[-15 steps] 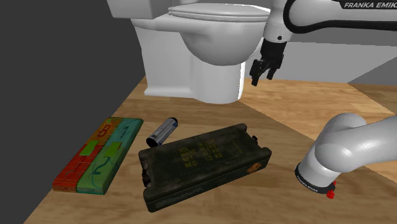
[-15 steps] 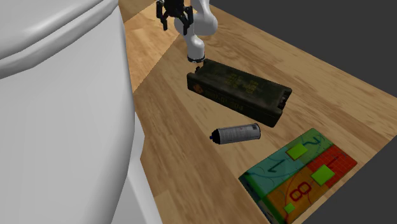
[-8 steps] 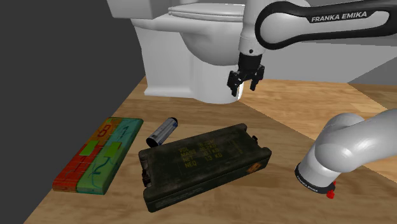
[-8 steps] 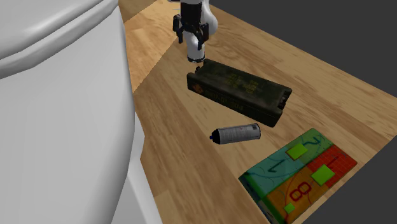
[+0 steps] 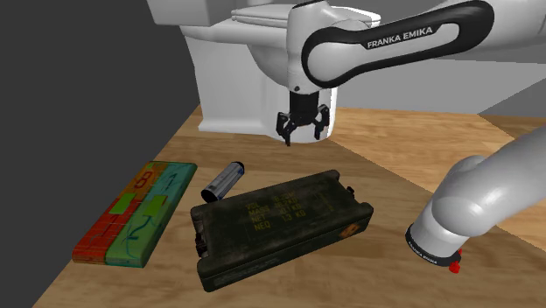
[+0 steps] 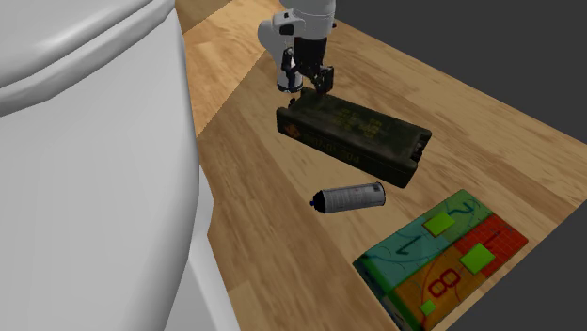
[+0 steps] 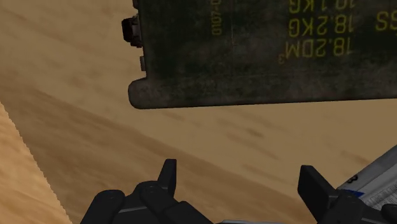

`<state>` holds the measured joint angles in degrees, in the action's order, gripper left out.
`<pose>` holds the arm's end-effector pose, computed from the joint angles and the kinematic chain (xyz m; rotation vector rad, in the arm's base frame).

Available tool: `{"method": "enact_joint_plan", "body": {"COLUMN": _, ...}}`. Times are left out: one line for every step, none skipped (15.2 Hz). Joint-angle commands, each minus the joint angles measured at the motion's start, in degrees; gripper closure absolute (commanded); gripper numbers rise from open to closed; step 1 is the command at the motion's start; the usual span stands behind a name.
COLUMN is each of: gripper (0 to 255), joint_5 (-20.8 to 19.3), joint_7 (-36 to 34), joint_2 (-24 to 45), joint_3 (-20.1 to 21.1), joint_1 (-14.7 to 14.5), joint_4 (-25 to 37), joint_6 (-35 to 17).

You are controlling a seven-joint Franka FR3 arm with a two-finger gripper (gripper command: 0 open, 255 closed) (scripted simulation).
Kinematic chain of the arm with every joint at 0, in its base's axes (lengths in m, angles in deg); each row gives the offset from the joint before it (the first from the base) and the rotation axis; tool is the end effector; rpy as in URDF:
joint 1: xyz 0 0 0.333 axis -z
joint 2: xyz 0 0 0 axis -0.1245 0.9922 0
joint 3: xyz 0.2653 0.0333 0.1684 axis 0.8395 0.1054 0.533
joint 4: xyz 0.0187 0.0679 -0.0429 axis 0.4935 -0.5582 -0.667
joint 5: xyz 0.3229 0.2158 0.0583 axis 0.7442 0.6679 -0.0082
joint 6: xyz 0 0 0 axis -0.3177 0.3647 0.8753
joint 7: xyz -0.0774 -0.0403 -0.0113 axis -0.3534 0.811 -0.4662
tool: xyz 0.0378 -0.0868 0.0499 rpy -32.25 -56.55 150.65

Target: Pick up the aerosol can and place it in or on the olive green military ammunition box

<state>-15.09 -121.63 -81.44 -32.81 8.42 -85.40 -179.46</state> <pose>0.4016 0.1469 0.4938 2.9693 -0.7324 -0.0286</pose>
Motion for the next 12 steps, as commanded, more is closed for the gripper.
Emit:
{"method": "enact_joint_plan", "body": {"gripper": 0, "joint_5": -0.30, "joint_7": -4.98, "joint_2": 4.55, "joint_3": 2.32, "joint_1": 0.42, "joint_4": 2.34, "joint_6": -1.43}}
{"method": "enact_joint_plan", "body": {"gripper": 0, "joint_5": -0.69, "joint_7": -7.36, "joint_2": 6.92, "joint_3": 3.36, "joint_1": 0.63, "joint_4": 3.76, "joint_6": -1.97}}
{"method": "enact_joint_plan", "body": {"gripper": 0, "joint_5": -1.19, "joint_7": -9.76, "joint_2": 9.36, "joint_3": 4.35, "joint_1": 0.82, "joint_4": 5.27, "joint_6": -2.44}}
{"method": "enact_joint_plan", "body": {"gripper": 0, "joint_5": -1.80, "joint_7": -12.18, "joint_2": 11.86, "joint_3": 5.27, "joint_1": 0.98, "joint_4": 6.86, "joint_6": -2.86}}
{"method": "enact_joint_plan", "body": {"gripper": 0, "joint_5": -2.53, "joint_7": -14.62, "joint_2": 14.41, "joint_3": 6.12, "joint_1": 1.09, "joint_4": 8.54, "joint_6": -3.21}}
{"method": "enact_joint_plan", "body": {"gripper": 0, "joint_5": -3.36, "joint_7": -17.07, "joint_2": 17.01, "joint_3": 6.85, "joint_1": 1.10, "joint_4": 10.31, "joint_6": -3.49}}
{"method": "enact_joint_plan", "body": {"gripper": 0, "joint_5": -4.28, "joint_7": -19.51, "joint_2": 19.65, "joint_3": 7.48, "joint_1": 1.04, "joint_4": 12.16, "joint_6": -3.69}}
{"method": "enact_joint_plan", "body": {"gripper": 0, "joint_5": -5.26, "joint_7": -21.94, "joint_2": 22.34, "joint_3": 7.99, "joint_1": 0.88, "joint_4": 14.10, "joint_6": -3.82}}
{"method": "enact_joint_plan", "body": {"gripper": 0, "joint_5": -6.30, "joint_7": -24.33, "joint_2": 25.05, "joint_3": 8.37, "joint_1": 0.61, "joint_4": 16.13, "joint_6": -3.85}}
{"method": "enact_joint_plan", "body": {"gripper": 0, "joint_5": -7.36, "joint_7": -26.67, "joint_2": 27.78, "joint_3": 8.64, "joint_1": 0.24, "joint_4": 18.25, "joint_6": -3.81}}
{"method": "enact_joint_plan", "body": {"gripper": 0, "joint_5": -8.43, "joint_7": -28.94, "joint_2": 30.51, "joint_3": 8.77, "joint_1": -0.24, "joint_4": 20.47, "joint_6": -3.67}}
{"method": "enact_joint_plan", "body": {"gripper": 0, "joint_5": -9.47, "joint_7": -31.12, "joint_2": 33.25, "joint_3": 8.78, "joint_1": -0.81, "joint_4": 22.78, "joint_6": -3.46}}
